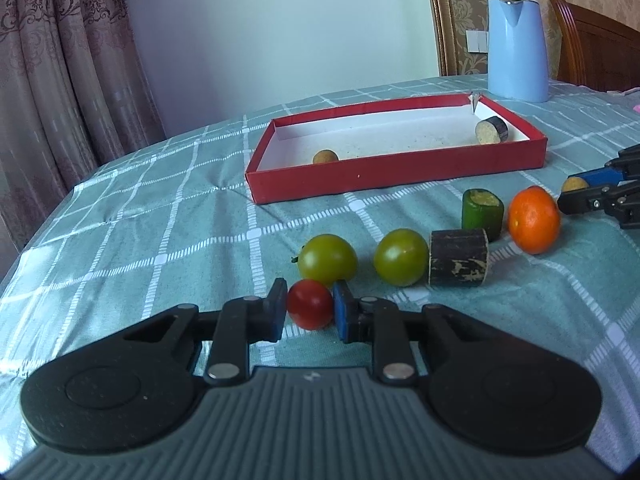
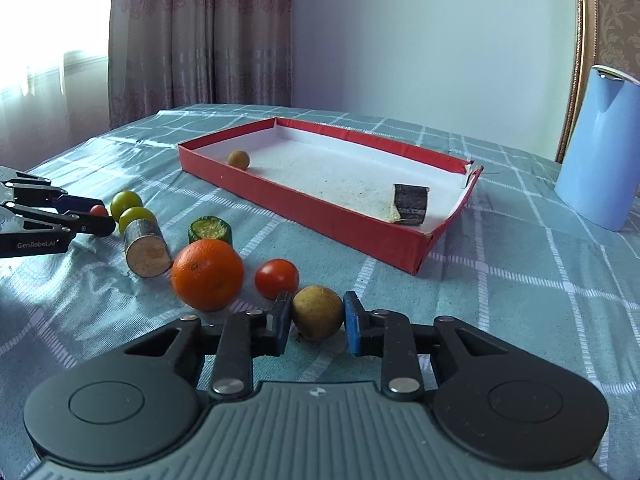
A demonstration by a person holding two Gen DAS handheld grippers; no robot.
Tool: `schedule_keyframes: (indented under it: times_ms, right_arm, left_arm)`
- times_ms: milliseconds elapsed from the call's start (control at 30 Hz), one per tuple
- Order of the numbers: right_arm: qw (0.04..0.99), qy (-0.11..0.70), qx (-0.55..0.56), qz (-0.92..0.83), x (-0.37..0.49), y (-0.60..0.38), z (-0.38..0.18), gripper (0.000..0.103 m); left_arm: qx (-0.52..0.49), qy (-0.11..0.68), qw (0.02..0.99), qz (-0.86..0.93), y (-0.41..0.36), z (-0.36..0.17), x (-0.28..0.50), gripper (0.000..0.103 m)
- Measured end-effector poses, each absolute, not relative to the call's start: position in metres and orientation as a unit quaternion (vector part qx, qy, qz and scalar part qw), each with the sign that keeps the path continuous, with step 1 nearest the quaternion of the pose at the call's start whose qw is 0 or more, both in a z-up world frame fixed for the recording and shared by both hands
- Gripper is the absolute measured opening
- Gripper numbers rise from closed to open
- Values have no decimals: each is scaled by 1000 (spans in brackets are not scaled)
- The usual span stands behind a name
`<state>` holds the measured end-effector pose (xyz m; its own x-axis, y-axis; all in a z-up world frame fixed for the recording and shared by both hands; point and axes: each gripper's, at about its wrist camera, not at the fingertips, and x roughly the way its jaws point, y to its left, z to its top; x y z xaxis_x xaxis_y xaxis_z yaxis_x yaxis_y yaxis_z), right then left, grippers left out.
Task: Organize fruits
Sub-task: 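Grasp the red cherry tomato with the left tool while the right tool grasps the brown round fruit, then carry both fruits over the tray and open the left tool to drop the tomato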
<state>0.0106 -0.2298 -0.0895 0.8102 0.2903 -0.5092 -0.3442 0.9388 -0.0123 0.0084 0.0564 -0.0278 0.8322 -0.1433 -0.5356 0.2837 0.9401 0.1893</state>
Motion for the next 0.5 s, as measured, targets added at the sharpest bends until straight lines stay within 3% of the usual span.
schedule_keyframes:
  times_ms: [500]
  right_arm:
    - [968,209,-42,129,2,-233,-79,27]
  left_arm:
    - [80,221,968,-86,52,11,7,22]
